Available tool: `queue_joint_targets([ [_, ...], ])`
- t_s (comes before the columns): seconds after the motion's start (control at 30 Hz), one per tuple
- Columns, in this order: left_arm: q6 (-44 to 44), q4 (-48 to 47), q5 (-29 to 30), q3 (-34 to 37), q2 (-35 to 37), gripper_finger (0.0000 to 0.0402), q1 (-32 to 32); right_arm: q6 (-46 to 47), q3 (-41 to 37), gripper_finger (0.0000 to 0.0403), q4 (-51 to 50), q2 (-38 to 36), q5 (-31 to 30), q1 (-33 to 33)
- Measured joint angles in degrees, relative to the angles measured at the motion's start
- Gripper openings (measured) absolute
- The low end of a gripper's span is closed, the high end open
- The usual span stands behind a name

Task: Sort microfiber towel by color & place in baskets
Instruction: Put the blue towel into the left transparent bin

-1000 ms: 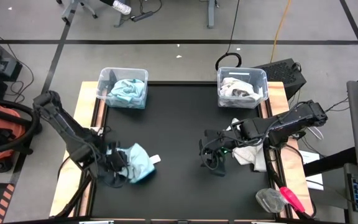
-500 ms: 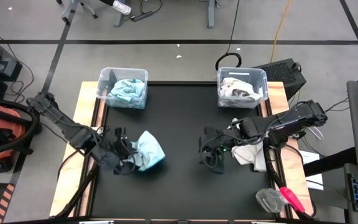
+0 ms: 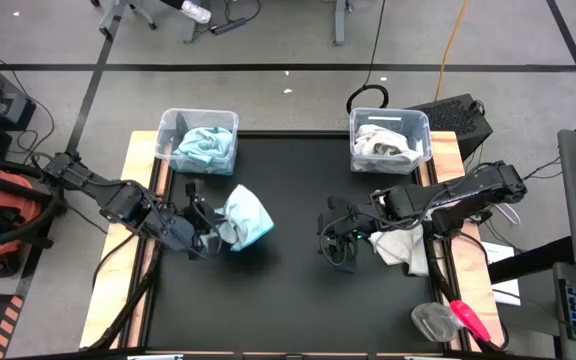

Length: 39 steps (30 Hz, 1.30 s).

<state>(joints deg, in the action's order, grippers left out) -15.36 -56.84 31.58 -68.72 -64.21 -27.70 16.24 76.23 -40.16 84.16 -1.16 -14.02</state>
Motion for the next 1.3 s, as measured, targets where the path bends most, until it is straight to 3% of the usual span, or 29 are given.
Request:
queue_joint_targets([
  [0.5, 9.61, -4.42, 4.65, -11.73, -0.04, 0.0007, 8.92, -1.57, 0.00, 0.0226, 0.00, 0.00, -2.48, 0.22],
  [0.8, 14.57, -4.66, 6.91, -18.80, -0.03, 0.0007, 14.86, -2.52, 0.00, 0.0226, 0.00, 0.00, -7.17, 0.22],
  [1.3, 13.36, -5.58, 12.27, -25.85, 0.09, 0.0007, 25.81, -5.15, 0.00, 0.0226, 0.71, 0.00, -26.67, 1.56],
])
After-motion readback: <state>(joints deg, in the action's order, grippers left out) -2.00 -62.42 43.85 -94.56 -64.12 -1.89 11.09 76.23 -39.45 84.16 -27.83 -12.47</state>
